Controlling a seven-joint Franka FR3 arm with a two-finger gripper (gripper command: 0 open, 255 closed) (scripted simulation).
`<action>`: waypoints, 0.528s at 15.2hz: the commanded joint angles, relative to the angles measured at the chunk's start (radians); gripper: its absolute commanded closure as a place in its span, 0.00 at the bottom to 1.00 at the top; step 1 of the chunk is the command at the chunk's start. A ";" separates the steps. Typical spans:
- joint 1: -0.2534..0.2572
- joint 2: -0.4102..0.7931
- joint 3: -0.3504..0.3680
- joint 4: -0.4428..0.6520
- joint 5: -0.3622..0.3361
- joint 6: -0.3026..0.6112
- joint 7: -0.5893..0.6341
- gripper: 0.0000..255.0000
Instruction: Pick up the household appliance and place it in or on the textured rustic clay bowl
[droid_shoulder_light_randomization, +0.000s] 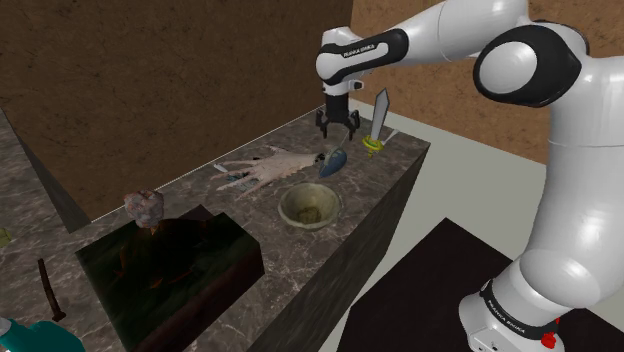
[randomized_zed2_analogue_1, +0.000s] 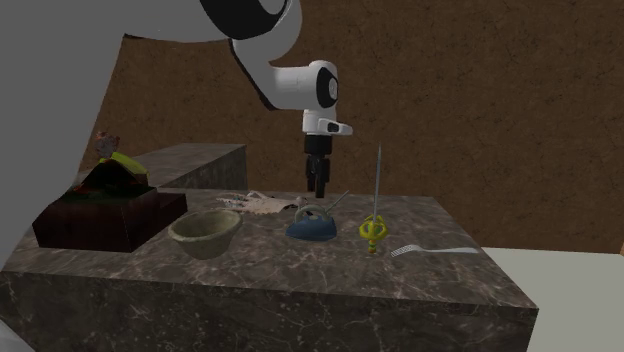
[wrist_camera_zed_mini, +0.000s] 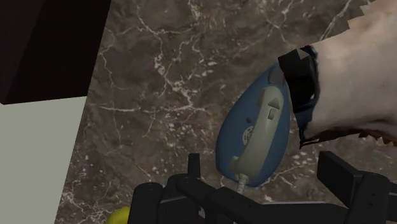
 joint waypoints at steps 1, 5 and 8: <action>-0.005 0.063 -0.017 0.066 0.004 -0.010 0.040 0.00; -0.006 0.068 -0.018 0.019 0.002 0.041 0.041 0.00; -0.007 0.074 -0.019 -0.013 0.001 0.079 0.042 0.00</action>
